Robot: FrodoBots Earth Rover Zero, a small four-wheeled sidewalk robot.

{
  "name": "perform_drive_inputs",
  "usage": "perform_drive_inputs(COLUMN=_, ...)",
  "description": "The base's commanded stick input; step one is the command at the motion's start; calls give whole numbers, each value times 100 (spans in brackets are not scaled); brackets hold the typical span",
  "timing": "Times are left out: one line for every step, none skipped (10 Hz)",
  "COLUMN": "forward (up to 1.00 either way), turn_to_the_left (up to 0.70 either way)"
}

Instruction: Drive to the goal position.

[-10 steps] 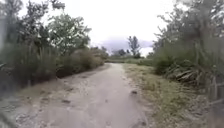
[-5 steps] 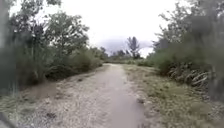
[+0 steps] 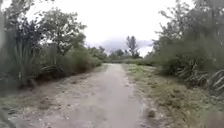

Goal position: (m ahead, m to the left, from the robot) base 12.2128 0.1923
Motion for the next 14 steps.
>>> perform_drive_inputs(forward=69, turn_to_the_left=0)
perform_drive_inputs(forward=69, turn_to_the_left=0)
perform_drive_inputs(forward=69, turn_to_the_left=0)
perform_drive_inputs(forward=69, turn_to_the_left=0)
perform_drive_inputs(forward=69, turn_to_the_left=0)
perform_drive_inputs(forward=69, turn_to_the_left=0)
perform_drive_inputs(forward=69, turn_to_the_left=0)
perform_drive_inputs(forward=69, turn_to_the_left=0)
perform_drive_inputs(forward=69, turn_to_the_left=0)
perform_drive_inputs(forward=69, turn_to_the_left=0)
perform_drive_inputs(forward=69, turn_to_the_left=0)
perform_drive_inputs(forward=69, turn_to_the_left=0)
perform_drive_inputs(forward=69, turn_to_the_left=0)
perform_drive_inputs(forward=69, turn_to_the_left=0)
